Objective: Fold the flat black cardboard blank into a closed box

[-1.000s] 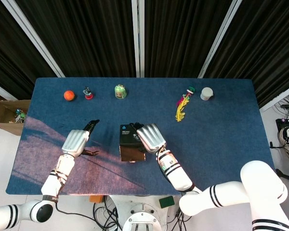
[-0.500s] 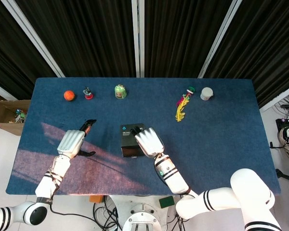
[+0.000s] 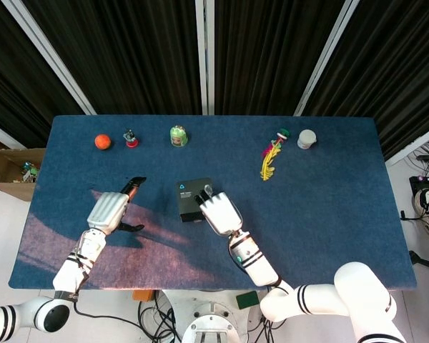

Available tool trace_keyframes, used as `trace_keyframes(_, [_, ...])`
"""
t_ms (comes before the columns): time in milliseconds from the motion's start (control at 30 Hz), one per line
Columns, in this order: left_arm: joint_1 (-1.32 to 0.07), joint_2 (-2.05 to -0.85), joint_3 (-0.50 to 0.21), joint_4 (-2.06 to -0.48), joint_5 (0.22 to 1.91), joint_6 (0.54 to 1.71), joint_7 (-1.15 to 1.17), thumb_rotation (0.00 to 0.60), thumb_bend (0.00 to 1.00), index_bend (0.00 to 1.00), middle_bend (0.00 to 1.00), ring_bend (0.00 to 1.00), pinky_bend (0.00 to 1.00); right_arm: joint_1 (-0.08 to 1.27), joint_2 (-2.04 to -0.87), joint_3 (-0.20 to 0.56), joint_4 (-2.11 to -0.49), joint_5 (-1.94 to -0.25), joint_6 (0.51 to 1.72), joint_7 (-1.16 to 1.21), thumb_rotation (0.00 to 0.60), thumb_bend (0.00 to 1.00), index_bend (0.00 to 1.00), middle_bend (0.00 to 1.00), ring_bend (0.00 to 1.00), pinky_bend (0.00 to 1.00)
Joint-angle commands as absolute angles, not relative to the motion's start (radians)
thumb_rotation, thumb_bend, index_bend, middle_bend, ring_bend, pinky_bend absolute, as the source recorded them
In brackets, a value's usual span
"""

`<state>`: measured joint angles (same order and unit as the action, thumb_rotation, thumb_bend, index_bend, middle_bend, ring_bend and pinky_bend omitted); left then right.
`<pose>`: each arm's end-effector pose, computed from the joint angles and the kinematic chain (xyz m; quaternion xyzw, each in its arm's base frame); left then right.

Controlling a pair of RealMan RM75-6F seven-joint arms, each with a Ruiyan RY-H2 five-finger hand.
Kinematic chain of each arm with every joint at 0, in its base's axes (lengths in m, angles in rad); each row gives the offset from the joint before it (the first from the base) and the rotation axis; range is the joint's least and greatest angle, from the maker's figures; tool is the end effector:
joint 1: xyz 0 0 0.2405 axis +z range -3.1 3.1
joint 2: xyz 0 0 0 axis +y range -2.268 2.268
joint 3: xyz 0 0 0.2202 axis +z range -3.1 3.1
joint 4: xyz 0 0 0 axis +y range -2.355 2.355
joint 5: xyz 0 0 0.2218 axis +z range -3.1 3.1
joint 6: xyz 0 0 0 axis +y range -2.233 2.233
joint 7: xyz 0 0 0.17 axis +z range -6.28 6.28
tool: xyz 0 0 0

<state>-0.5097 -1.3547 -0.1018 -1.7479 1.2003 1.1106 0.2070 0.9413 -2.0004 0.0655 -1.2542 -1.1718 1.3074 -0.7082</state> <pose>-0.1591 0.2859 0.0084 -0.6761 -0.4645 -0.3943 0.4144 -0.0057 -0.2901 -0.1133 0.7706 -0.1734 0.4284 0.4388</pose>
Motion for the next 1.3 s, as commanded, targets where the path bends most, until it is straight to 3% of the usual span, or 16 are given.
trace_keyframes(33, [-0.51,-1.356,-0.1,-1.745,1.202,1.109,0.206,0.573,0.01,0.0,0.06,0.68,1.0,0.933,-2.016,0.073,-1.223,-1.195,1.29,-0.725,0.6,0.34,0.51,0.5,0.76,1.0])
trace_keyframes(433, [-0.505,-1.352,-0.099,-1.74,1.207,1.116,0.214,0.582,0.01,0.0,0.06,0.68,1.0,0.893,-2.015,0.121,-1.222,-1.261,1.273,-0.708,0.6,0.34,0.5,0.47,0.76,1.0])
trace_keyframes(500, [-0.502,-1.353,-0.099,-1.737,1.213,1.125,0.218,0.593,0.01,0.0,0.06,0.67,1.0,0.883,-1.994,0.131,-1.254,-1.278,1.286,-0.691,0.6,0.33,0.42,0.43,0.76,1.0])
trace_keyframes(600, [-0.491,-1.362,-0.098,-1.714,1.255,1.156,0.189,0.6,0.01,0.0,0.06,0.62,0.98,0.859,-1.939,0.146,-1.311,-1.322,1.33,-0.653,0.6,0.22,0.28,0.37,0.76,1.0])
trace_keyframes(667, [-0.476,-1.376,-0.092,-1.67,1.297,1.198,0.184,0.6,0.01,0.0,0.06,0.56,0.92,0.84,-1.884,0.146,-1.334,-1.37,1.366,-0.615,0.6,0.15,0.22,0.34,0.75,1.0])
trace_keyframes(733, [-0.461,-1.389,-0.087,-1.62,1.324,1.244,0.212,0.6,0.01,0.0,0.06,0.48,0.79,0.813,-1.83,0.142,-1.353,-1.4,1.397,-0.562,0.6,0.12,0.2,0.33,0.74,1.0])
trace_keyframes(833, [-0.429,-1.401,-0.081,-1.548,1.34,1.317,0.275,0.6,0.01,0.0,0.07,0.38,0.72,0.744,-1.724,0.128,-1.415,-1.404,1.439,-0.504,0.6,0.13,0.17,0.32,0.64,0.99])
trace_keyframes(867, [-0.413,-1.397,-0.081,-1.53,1.336,1.341,0.295,0.6,0.01,0.0,0.07,0.37,0.7,0.712,-1.673,0.117,-1.448,-1.396,1.449,-0.49,0.6,0.13,0.16,0.32,0.59,0.94])
trace_keyframes(900, [-0.401,-1.391,-0.078,-1.522,1.335,1.355,0.302,0.6,0.01,0.01,0.09,0.34,0.66,0.688,-1.628,0.105,-1.483,-1.388,1.448,-0.473,0.6,0.14,0.15,0.31,0.51,0.81])
trace_keyframes(967, [-0.374,-1.366,-0.064,-1.503,1.343,1.378,0.297,0.6,0.01,0.02,0.11,0.25,0.5,0.631,-1.512,0.073,-1.57,-1.363,1.441,-0.428,0.6,0.15,0.13,0.3,0.35,0.49])
trace_keyframes(1000, [-0.361,-1.357,-0.058,-1.493,1.347,1.393,0.295,0.6,0.01,0.02,0.11,0.19,0.4,0.607,-1.46,0.058,-1.605,-1.351,1.436,-0.406,0.6,0.15,0.11,0.27,0.24,0.28])
trace_keyframes(1067, [-0.327,-1.343,-0.042,-1.467,1.37,1.439,0.294,0.6,0.01,0.02,0.11,0.11,0.26,0.551,-1.347,0.024,-1.666,-1.329,1.429,-0.344,0.6,0.16,0.07,0.22,0.11,0.08])
trace_keyframes(1100, [-0.31,-1.339,-0.035,-1.455,1.379,1.464,0.298,0.6,0.01,0.02,0.11,0.09,0.21,0.53,-1.303,0.005,-1.679,-1.329,1.424,-0.311,0.6,0.17,0.04,0.18,0.06,0.03])
trace_keyframes(1167, [-0.271,-1.333,-0.021,-1.435,1.402,1.522,0.303,0.6,0.01,0.03,0.11,0.08,0.18,0.478,-1.221,-0.03,-1.687,-1.333,1.428,-0.227,0.6,0.17,0.01,0.11,0.01,0.0])
trace_keyframes(1300, [-0.204,-1.308,0.009,-1.442,1.441,1.603,0.285,0.6,0.02,0.03,0.11,0.08,0.17,0.381,-1.142,-0.08,-1.65,-1.362,1.465,-0.06,0.6,0.18,0.0,0.03,0.0,0.0])
